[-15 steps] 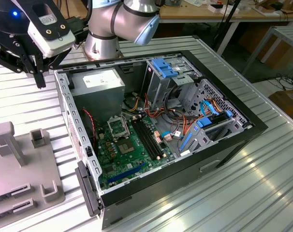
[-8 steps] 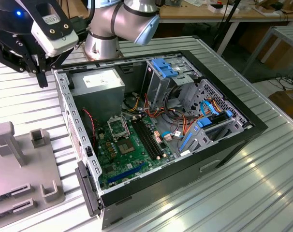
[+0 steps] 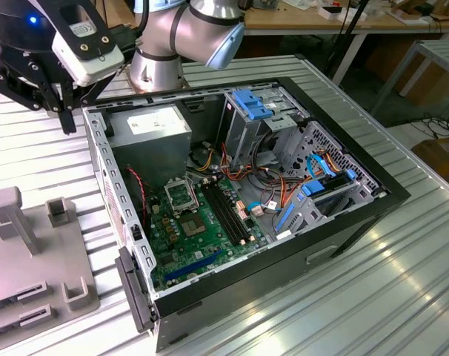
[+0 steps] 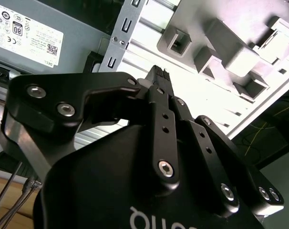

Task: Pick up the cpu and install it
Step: 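Reach for the cpu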

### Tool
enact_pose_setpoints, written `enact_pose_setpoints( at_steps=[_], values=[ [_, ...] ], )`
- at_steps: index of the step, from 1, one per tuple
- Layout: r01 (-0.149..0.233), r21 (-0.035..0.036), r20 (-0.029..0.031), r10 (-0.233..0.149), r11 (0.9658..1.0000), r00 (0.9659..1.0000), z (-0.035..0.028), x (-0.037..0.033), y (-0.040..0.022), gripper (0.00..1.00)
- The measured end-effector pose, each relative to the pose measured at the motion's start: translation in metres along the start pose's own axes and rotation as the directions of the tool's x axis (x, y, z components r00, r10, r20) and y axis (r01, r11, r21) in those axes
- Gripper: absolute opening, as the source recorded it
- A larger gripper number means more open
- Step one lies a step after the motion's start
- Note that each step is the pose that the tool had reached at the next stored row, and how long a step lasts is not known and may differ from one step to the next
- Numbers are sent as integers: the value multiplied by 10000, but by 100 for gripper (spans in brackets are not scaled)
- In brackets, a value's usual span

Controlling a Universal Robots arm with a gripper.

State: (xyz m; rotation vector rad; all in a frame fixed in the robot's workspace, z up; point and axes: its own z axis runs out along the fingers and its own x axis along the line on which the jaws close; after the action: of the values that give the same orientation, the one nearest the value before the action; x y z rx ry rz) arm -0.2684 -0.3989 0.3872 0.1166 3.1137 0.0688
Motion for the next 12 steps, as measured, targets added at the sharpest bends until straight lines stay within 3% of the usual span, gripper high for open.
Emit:
enact_pose_setpoints(
  at_steps=[8,12],
  values=[
    [-1,0,0,1,10000,10000,-2,-25,2,11],
    [0,0,0,0,10000,10000,-3,5,0,11]
  ],
)
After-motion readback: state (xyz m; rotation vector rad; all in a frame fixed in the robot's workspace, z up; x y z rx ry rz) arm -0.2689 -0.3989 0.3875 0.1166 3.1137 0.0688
